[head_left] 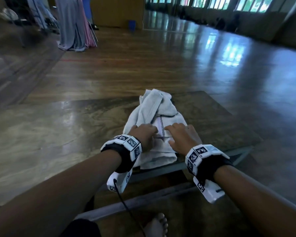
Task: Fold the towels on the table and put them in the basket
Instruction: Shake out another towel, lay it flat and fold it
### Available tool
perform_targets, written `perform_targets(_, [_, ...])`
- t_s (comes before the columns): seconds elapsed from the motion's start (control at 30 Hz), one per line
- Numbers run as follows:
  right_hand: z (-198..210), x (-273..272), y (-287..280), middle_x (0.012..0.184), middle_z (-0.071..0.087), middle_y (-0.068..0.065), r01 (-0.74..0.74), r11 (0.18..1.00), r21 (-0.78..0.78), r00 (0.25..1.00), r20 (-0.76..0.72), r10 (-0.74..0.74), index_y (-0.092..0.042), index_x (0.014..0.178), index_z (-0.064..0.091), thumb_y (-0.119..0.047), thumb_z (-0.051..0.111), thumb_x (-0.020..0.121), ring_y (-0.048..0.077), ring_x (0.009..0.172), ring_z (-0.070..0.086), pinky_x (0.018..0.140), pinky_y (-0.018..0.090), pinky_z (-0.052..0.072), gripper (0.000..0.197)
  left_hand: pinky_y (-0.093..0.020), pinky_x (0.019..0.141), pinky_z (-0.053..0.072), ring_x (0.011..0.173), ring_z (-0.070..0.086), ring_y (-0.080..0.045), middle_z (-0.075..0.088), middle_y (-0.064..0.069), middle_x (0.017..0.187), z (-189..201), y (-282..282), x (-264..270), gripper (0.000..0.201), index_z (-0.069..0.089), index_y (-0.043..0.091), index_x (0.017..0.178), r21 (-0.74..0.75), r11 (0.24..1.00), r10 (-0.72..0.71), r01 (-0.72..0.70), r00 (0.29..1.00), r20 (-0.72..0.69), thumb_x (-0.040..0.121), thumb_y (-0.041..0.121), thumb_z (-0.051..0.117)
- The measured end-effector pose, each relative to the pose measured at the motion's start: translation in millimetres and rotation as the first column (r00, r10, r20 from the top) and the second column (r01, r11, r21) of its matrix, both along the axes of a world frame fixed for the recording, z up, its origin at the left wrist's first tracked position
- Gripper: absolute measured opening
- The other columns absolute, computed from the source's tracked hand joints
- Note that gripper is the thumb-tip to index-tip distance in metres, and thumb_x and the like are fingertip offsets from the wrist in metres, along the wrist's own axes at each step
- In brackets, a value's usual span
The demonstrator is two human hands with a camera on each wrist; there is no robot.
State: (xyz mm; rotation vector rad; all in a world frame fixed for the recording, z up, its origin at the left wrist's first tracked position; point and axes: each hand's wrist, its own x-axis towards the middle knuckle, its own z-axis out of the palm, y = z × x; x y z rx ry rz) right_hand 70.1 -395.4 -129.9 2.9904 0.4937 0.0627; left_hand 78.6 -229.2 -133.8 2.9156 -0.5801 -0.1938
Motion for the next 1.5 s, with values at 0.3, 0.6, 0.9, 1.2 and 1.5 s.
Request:
perform_targets(0.3, [-11.0, 21.6, -11.3, 0.095, 0.068, -0.003, 0.012, 0.996, 0.084, 0.993, 0.114, -0.022, -0.023, 0.098, 0.058, -0.024, 0.051, 0.087, 0.02, 0.091, 0.061, 0.09, 0.037, 0.032, 0.013, -0.038, 0.083, 0.023, 0.088, 0.058, -0.027, 0.063, 0.0, 0.075, -6.3, -0.3, 27.0, 0.017, 0.057, 0.018, 0.071, 0.031, 0.996, 0.076, -0.086, 0.968, 0.239, 0.081, 0.025, 0.045])
perform_targets(0.6, [37.2, 2.5, -7.3, 0.086, 0.069, -0.001, 0.033, 0.92, 0.391, 0.976, 0.186, -0.114, -0.022, 0.082, 0.056, -0.032, 0.05, 0.088, 0.022, 0.088, 0.063, 0.084, 0.034, 0.029, 0.012, -0.033, 0.081, 0.02, 0.088, 0.058, -0.023, 0.067, 0.001, 0.089, 53.5, 16.1, 14.1, 0.026, 0.057, 0.021, 0.083, -0.136, 0.986, -0.003, 0.095, 0.83, 0.557, 0.094, 0.037, 0.039])
perform_targets(0.9, [126.0, -22.5, -1.8, 0.067, 0.058, -0.002, -0.116, 0.832, 0.542, 0.918, 0.379, -0.119, -0.016, 0.077, 0.053, -0.021, 0.052, 0.084, 0.027, 0.071, 0.059, 0.073, 0.036, 0.041, 0.009, -0.035, 0.091, 0.03, 0.096, 0.06, -0.022, 0.064, 0.006, 0.095, 82.5, 45.1, -9.2, 0.017, 0.051, 0.026, 0.094, -0.147, 0.987, 0.112, -0.057, 0.911, 0.397, 0.082, 0.034, 0.044])
perform_targets(1.2, [83.6, -17.4, 5.1, 0.065, 0.063, -0.003, -0.044, 0.709, 0.704, 0.99, 0.126, -0.063, -0.018, 0.074, 0.054, -0.02, 0.06, 0.08, 0.017, 0.064, 0.06, 0.065, 0.034, 0.051, 0.009, -0.031, 0.078, 0.047, 0.077, 0.054, -0.008, 0.056, 0.016, 0.088, 31.0, 8.8, -39.4, 0.056, 0.053, 0.027, 0.104, -0.466, 0.884, 0.092, 0.026, 0.969, 0.229, 0.065, 0.068, 0.061])
perform_targets(1.5, [81.5, -1.0, 14.6, 0.062, 0.063, -0.004, -0.053, 0.673, 0.738, 0.996, 0.087, -0.016, -0.017, 0.074, 0.057, -0.015, 0.063, 0.079, 0.0, 0.052, 0.052, 0.052, 0.005, 0.039, 0.008, -0.041, 0.069, 0.056, 0.072, 0.065, -0.017, 0.069, 0.0, 0.079, 22.9, 6.7, -25.5, 0.017, 0.061, 0.014, 0.082, -0.831, 0.547, 0.237, -0.101, 0.971, 0.038, 0.079, 0.031, 0.063])
